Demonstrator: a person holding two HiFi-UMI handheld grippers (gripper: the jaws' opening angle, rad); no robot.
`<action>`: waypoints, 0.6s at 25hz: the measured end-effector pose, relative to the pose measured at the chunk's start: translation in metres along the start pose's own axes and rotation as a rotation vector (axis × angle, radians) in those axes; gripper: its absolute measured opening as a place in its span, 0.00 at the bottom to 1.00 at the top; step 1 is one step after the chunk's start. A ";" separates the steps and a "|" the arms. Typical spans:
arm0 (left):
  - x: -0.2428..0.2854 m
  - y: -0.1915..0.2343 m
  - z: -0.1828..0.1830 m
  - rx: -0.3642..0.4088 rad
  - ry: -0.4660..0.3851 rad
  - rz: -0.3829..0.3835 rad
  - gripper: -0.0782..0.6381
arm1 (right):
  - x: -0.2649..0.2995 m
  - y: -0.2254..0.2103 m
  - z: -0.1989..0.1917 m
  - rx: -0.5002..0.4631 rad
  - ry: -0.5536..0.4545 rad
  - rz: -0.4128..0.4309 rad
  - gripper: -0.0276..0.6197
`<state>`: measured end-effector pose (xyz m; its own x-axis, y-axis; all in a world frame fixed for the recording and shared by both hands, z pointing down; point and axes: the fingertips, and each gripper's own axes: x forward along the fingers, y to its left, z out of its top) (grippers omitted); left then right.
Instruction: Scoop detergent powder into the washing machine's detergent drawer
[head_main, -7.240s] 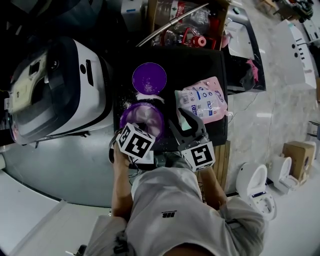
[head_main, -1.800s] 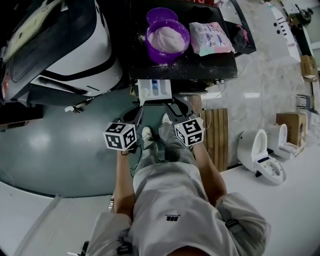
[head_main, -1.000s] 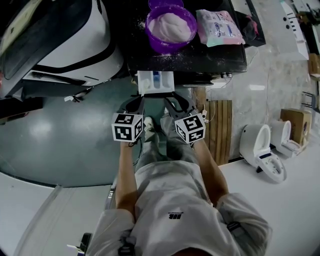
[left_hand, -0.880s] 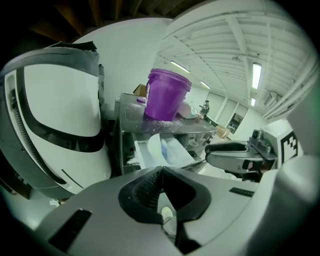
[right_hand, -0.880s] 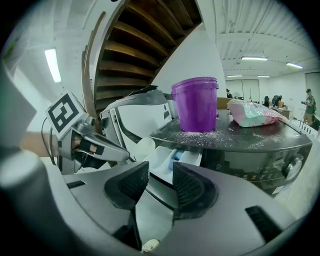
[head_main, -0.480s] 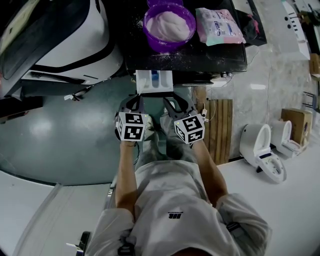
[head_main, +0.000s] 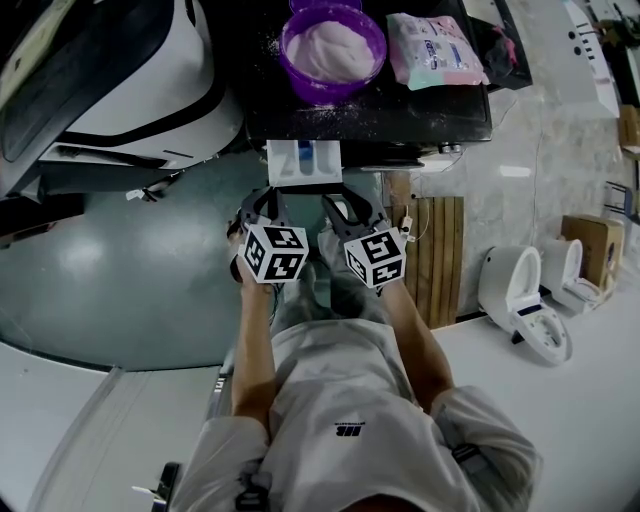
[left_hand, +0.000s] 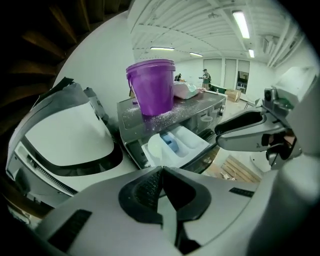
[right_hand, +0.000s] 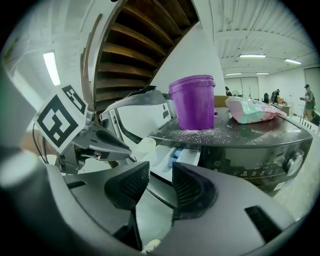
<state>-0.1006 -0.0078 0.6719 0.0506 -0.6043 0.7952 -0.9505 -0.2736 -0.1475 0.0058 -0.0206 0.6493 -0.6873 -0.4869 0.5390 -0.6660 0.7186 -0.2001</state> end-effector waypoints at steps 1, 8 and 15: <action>0.000 0.000 0.001 0.023 0.003 0.013 0.13 | 0.000 0.000 0.000 0.001 0.000 0.000 0.26; 0.005 -0.001 -0.002 0.149 0.032 0.078 0.13 | -0.001 -0.001 -0.005 0.008 0.007 0.003 0.26; 0.005 0.000 0.002 0.194 0.038 0.108 0.13 | 0.000 -0.005 -0.002 0.014 -0.001 0.000 0.26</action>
<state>-0.0994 -0.0124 0.6742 -0.0631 -0.6103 0.7897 -0.8728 -0.3499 -0.3402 0.0098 -0.0226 0.6517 -0.6873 -0.4875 0.5385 -0.6703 0.7113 -0.2116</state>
